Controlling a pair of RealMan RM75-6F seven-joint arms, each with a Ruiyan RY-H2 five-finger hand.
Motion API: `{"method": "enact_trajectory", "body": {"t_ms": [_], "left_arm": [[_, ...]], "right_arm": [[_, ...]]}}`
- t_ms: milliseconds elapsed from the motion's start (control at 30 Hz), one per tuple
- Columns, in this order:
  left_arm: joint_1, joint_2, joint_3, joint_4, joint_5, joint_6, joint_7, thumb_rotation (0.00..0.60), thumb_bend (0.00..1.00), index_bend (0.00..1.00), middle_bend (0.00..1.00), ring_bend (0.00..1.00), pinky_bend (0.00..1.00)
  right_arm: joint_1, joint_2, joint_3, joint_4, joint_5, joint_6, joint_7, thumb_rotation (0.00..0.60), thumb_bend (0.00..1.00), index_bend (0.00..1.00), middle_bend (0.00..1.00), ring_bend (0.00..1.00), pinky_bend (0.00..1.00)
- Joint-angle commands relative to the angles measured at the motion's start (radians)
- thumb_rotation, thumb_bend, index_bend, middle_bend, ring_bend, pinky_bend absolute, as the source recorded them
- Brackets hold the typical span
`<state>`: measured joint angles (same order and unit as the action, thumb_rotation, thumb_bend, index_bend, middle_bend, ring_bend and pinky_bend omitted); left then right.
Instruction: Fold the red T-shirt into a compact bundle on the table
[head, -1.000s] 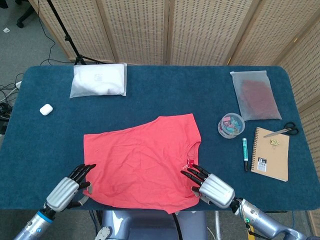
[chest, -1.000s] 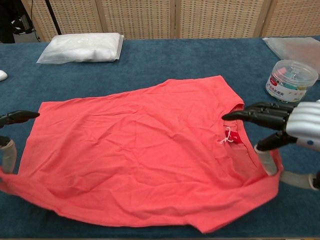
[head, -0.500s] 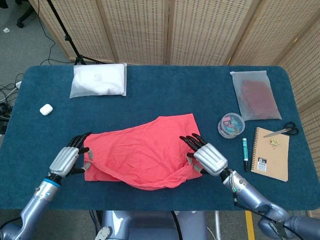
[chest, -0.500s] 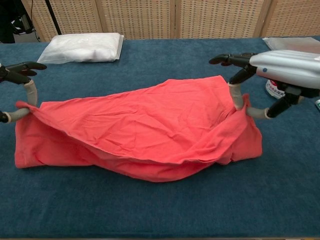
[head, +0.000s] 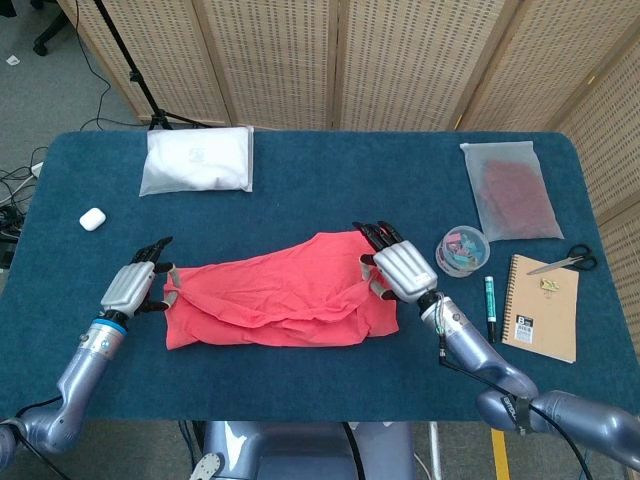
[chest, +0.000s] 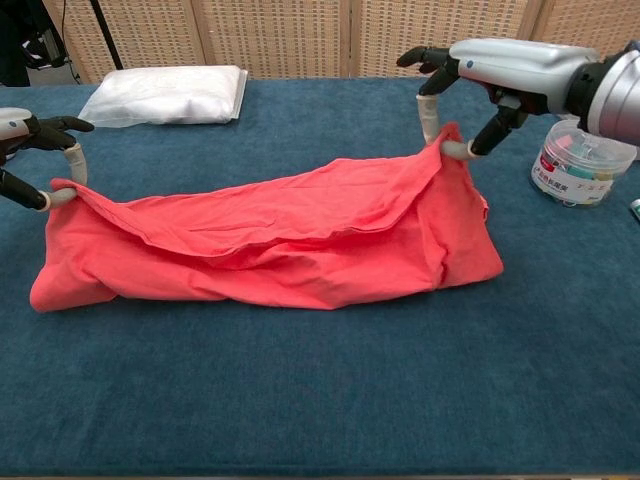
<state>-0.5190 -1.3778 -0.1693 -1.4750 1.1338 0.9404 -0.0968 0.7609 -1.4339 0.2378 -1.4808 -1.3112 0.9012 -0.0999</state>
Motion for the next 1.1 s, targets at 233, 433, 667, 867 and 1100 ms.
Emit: {"method": "enact_trajectory", "body": {"t_ms": [233, 433, 667, 867, 1100], "left_arm": [[-0.042, -0.055, -0.022, 0.099, -0.113, -0.066, 0.063, 0.600, 0.63, 0.73, 0.00, 0.00, 0.00], [-0.061, -0.083, -0.031, 0.137, -0.179, -0.084, 0.110, 0.600, 0.63, 0.73, 0.00, 0.00, 0.00], [-0.072, -0.114, -0.042, 0.181, -0.224, -0.076, 0.147, 0.600, 0.63, 0.73, 0.00, 0.00, 0.00], [-0.080, -0.139, -0.049, 0.214, -0.243, -0.067, 0.167, 0.600, 0.63, 0.73, 0.00, 0.00, 0.00], [-0.091, -0.171, -0.053, 0.260, -0.266, -0.066, 0.197, 0.600, 0.62, 0.73, 0.00, 0.00, 0.00]], "right_arm": [[0.074, -0.047, 0.069, 0.089, 0.145, -0.077, -0.028, 0.600, 0.57, 0.65, 0.02, 0.00, 0.00], [0.117, -0.084, 0.089, 0.160, 0.214, -0.116, -0.040, 0.600, 0.57, 0.65, 0.02, 0.00, 0.00], [0.162, -0.119, 0.113, 0.240, 0.278, -0.145, -0.051, 0.600, 0.57, 0.65, 0.02, 0.00, 0.00], [0.195, -0.144, 0.122, 0.309, 0.324, -0.172, -0.062, 0.600, 0.57, 0.65, 0.02, 0.00, 0.00], [0.216, -0.173, 0.115, 0.390, 0.363, -0.202, -0.060, 0.600, 0.57, 0.65, 0.02, 0.00, 0.00]]}}
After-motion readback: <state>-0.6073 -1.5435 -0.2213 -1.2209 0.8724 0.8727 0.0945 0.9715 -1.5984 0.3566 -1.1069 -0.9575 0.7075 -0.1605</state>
